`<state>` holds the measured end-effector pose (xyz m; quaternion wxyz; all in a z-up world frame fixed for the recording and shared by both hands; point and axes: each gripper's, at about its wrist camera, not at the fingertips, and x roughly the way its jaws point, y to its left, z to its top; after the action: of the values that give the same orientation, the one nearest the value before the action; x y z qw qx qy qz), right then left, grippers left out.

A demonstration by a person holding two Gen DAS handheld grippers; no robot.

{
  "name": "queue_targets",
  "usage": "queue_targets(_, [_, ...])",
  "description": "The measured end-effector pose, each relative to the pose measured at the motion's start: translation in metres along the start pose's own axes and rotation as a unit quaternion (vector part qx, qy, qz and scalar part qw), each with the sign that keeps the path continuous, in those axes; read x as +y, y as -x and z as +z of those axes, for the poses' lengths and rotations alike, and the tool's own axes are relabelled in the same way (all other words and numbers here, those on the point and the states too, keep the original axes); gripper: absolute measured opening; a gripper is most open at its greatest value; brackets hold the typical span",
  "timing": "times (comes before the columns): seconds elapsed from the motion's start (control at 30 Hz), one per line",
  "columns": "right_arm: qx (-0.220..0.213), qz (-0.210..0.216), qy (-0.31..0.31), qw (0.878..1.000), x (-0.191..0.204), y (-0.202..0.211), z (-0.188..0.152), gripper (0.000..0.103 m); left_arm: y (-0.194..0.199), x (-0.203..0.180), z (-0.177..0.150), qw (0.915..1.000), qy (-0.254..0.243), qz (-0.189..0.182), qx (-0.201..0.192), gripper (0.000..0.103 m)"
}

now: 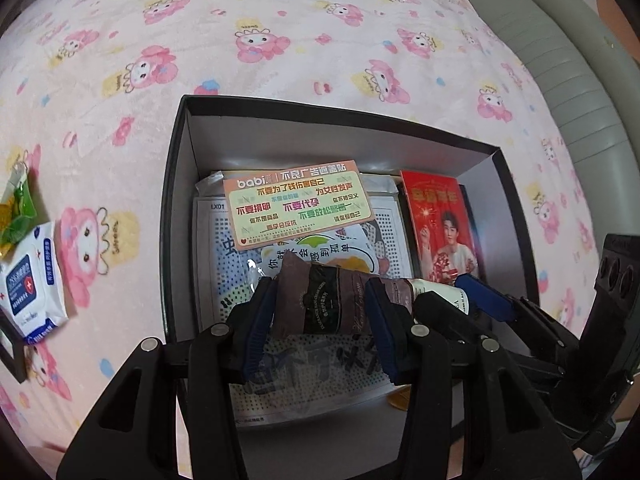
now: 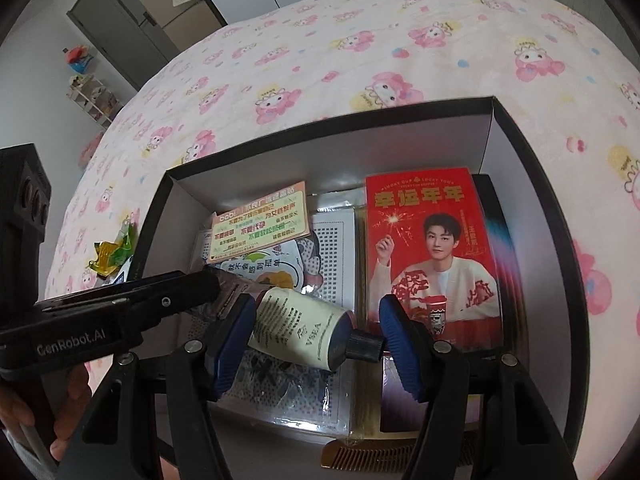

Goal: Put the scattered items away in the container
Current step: 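Carry the hand cream tube over the shoebox with both grippers, then lower the hand cream tube into the shoebox beside the red card packet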

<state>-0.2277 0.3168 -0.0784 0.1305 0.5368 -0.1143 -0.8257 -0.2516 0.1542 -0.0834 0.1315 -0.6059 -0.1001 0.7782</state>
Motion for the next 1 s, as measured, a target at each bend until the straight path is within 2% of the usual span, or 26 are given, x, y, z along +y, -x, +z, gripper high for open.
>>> queue_targets(0.03, [0.001, 0.001, -0.001, 1.0, 0.0, -0.001, 0.0, 0.057, -0.002, -0.001, 0.0, 1.0, -0.001, -0.004, 0.004, 0.04])
queue_targets(0.07, [0.002, 0.002, -0.001, 1.0, 0.0, -0.002, 0.0, 0.049, -0.005, -0.001, 0.001, 0.9998, 0.004, -0.015, 0.014, 0.034])
queue_targets(0.13, [0.004, 0.005, -0.003, 1.0, -0.001, -0.004, 0.0, 0.046, -0.011, -0.001, 0.002, 0.9995, 0.006, -0.015, 0.027, 0.032])
queue_targets(0.2, [0.006, 0.007, -0.004, 1.0, -0.001, -0.006, 0.001, 0.046, -0.016, -0.004, 0.001, 0.9996, -0.002, 0.009, 0.025, 0.032])
queue_targets(0.27, [0.011, 0.008, -0.007, 1.0, -0.002, -0.007, 0.0, 0.046, -0.017, -0.006, -0.003, 0.9996, -0.008, 0.016, 0.021, 0.032])
queue_targets(0.4, [-0.009, -0.032, 0.004, 0.999, -0.001, 0.005, -0.001, 0.046, -0.01, -0.015, -0.014, 0.9987, -0.037, 0.025, 0.023, 0.035])
queue_targets(0.53, [0.004, -0.093, 0.007, 0.996, -0.005, 0.008, -0.004, 0.048, -0.003, -0.024, -0.024, 0.9967, -0.069, 0.034, 0.025, 0.037])
queue_targets(0.6, [0.001, -0.089, 0.018, 0.996, -0.005, 0.016, -0.007, 0.048, 0.0, -0.028, -0.03, 0.9953, -0.084, 0.038, 0.03, 0.037])
queue_targets(0.73, [0.001, -0.091, 0.064, 0.994, 0.001, 0.026, -0.013, 0.055, -0.003, -0.029, -0.034, 0.9928, -0.095, 0.053, 0.052, 0.037])
queue_targets(0.9, [0.054, -0.067, 0.066, 0.994, -0.008, 0.007, -0.02, 0.055, -0.008, -0.029, -0.037, 0.991, -0.098, 0.059, 0.07, 0.037])
queue_targets(1.0, [0.067, -0.072, 0.076, 0.992, -0.004, 0.001, -0.023, 0.055, -0.013, -0.028, -0.036, 0.9908, -0.096, 0.064, 0.071, 0.037])
